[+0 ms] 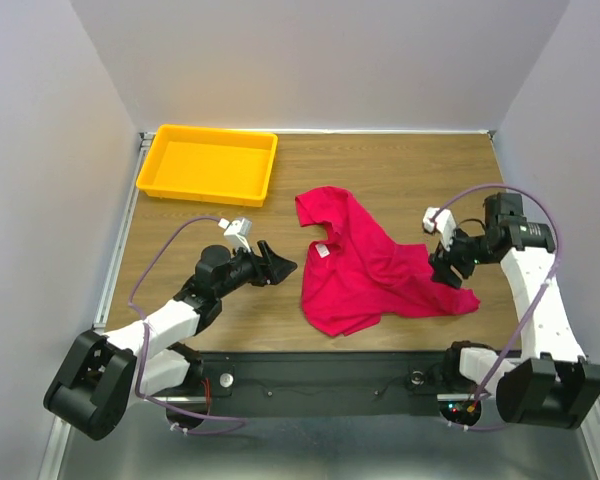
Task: Fold and stack the t-shirts
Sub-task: Flatten the tshirt out
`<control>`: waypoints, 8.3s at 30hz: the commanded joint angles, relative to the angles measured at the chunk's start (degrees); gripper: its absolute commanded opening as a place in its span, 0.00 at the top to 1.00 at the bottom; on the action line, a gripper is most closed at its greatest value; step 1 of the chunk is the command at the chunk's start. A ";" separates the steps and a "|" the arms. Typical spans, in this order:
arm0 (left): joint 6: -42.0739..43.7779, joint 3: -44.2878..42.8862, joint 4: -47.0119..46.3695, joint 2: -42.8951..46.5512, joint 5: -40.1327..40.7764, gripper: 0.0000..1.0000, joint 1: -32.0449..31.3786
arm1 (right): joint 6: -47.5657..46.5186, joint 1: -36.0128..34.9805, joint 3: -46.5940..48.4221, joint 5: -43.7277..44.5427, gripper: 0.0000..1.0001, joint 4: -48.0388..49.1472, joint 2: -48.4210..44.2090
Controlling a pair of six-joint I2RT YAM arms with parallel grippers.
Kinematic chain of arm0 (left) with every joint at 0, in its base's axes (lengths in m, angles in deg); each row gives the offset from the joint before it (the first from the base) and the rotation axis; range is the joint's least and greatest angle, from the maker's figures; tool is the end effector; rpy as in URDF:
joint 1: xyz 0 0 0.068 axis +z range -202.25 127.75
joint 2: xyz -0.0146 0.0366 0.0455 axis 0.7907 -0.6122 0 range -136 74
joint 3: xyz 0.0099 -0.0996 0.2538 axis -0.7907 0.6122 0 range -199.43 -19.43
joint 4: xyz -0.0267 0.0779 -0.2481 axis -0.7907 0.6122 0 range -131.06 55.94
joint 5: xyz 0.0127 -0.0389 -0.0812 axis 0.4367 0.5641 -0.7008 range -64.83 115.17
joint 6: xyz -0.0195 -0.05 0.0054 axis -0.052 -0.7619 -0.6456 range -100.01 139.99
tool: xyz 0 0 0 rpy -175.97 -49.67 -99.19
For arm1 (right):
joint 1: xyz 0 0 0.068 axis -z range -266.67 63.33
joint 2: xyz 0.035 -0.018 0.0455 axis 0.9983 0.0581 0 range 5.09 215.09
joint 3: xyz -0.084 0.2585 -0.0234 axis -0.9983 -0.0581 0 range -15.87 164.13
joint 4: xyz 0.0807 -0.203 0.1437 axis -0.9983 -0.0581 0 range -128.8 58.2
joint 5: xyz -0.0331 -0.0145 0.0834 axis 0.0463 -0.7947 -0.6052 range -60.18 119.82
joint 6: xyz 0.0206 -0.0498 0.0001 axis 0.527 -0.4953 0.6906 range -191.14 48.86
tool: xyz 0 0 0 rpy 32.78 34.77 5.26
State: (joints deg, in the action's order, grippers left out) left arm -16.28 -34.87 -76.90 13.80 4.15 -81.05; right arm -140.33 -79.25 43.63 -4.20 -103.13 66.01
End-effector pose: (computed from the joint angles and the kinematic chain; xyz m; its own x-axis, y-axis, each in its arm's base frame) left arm 0.1788 -0.1128 0.1961 -0.5593 -0.3227 -0.7636 0.5325 0.5661 -0.6293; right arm 0.1700 -0.0021 0.2993 -0.2829 -0.7444 -0.6048 -0.9057 0.4149 -0.0871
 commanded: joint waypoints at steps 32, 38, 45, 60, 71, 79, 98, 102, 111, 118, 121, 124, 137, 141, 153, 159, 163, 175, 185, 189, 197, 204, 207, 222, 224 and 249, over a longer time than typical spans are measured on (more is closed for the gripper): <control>-0.38 -0.03 -5.65 -1.14 -1.75 0.21 -0.21 | 45.11 -6.81 2.36 9.21 0.99 37.05 24.25; -0.12 -0.99 -6.35 -3.25 -2.19 0.21 -0.21 | 44.23 -6.81 7.03 16.07 0.99 38.88 19.32; -0.12 -1.87 -6.88 -4.92 -2.28 0.21 -0.73 | 40.02 -9.70 5.62 26.70 0.99 48.73 18.09; 0.15 -1.52 -5.39 -4.22 -2.01 0.21 -1.00 | 8.91 -14.80 -7.30 -5.62 0.53 10.96 0.34; 0.68 -3.36 -4.16 -3.43 -1.40 0.21 -0.91 | 34.12 -10.85 2.28 2.64 0.35 26.06 11.93; 0.85 -2.23 -3.45 -1.23 -0.69 0.21 -1.00 | 16.16 -10.50 3.24 2.64 0.33 17.21 14.22; 0.68 -1.61 -3.72 -0.79 -1.05 0.21 -1.00 | -7.37 -9.88 5.18 1.24 0.44 6.28 27.04; 0.59 -1.35 -3.72 -0.79 -0.69 0.21 -1.00 | -2.02 -12.95 7.90 -0.43 0.84 6.29 27.58; 0.41 -1.35 -3.72 -0.62 -0.52 0.21 -1.00 | 33.75 -40.18 10.02 11.34 0.99 18.77 24.85; 0.59 -0.64 -3.01 0.35 -0.34 0.21 -1.00 | 37.64 -41.26 6.41 13.53 0.42 20.53 26.88; 0.68 -0.55 -2.57 0.79 -0.17 0.21 -1.00 | 36.93 -40.82 9.22 16.18 0.33 20.62 23.81; 0.85 -0.73 -2.57 0.70 0.01 0.21 -1.00 | 31.26 -39.24 10.19 16.45 0.31 20.27 21.35; 0.85 -1.00 -2.31 1.23 0.45 0.21 -1.00 | -0.15 -34.15 7.46 1.87 0.30 24.13 28.61; 0.50 -0.29 -2.48 2.20 0.89 0.21 -1.00 | -2.35 -30.45 11.07 0.89 0.30 24.22 33.90; 0.41 1.11 -2.75 2.64 0.89 0.21 -1.00 | 0.54 -30.36 16.52 -5.18 0.32 24.22 44.27; 0.24 1.20 -2.92 2.46 0.71 0.21 -0.91 | 1.69 -30.45 17.84 -4.39 0.34 24.31 47.62; 0.32 1.38 -2.93 2.55 0.89 0.21 -1.00 | 2.21 -30.54 17.49 -4.47 0.39 24.22 48.23; 0.24 1.64 -2.93 2.99 0.80 0.21 -0.91 | 7.04 -30.45 16.08 -4.04 0.87 24.22 39.19; 0.24 1.64 -2.93 3.25 0.62 0.21 -1.00 | 9.43 -30.71 12.40 -8.51 0.49 22.21 37.86; 0.24 1.82 -2.93 3.16 0.54 0.21 -0.91 | 7.49 -32.55 10.11 -7.82 0.46 21.05 39.97; 0.06 1.99 -2.92 3.43 0.80 0.21 -0.91 | 7.14 -33.17 12.21 -6.06 0.39 21.58 45.33; -0.03 2.35 -2.93 3.52 0.80 0.21 -0.91 | 6.96 -33.09 11.60 -4.39 0.27 23.51 45.86; 0.06 2.35 -2.93 3.43 0.71 0.21 -0.91 | 7.58 -33.17 11.16 -3.68 0.26 25.01 45.60; -0.03 1.91 -2.93 3.25 0.54 0.21 -0.91 | 10.74 -33.09 10.63 -3.07 0.99 25.36 39.90; -0.11 1.73 -2.93 3.16 0.63 0.21 -1.00 | 11.44 -33.17 10.37 -2.98 0.99 25.36 37.44; 3.75 -8.98 -3.54 -5.35 0.19 0.21 -0.91 | 32.09 -25.80 7.03 13.62 0.99 33.00 15.46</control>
State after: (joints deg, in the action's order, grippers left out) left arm -14.90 -37.56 -77.07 11.02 4.64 -81.77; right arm -113.29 -106.92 52.35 5.38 -75.63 85.09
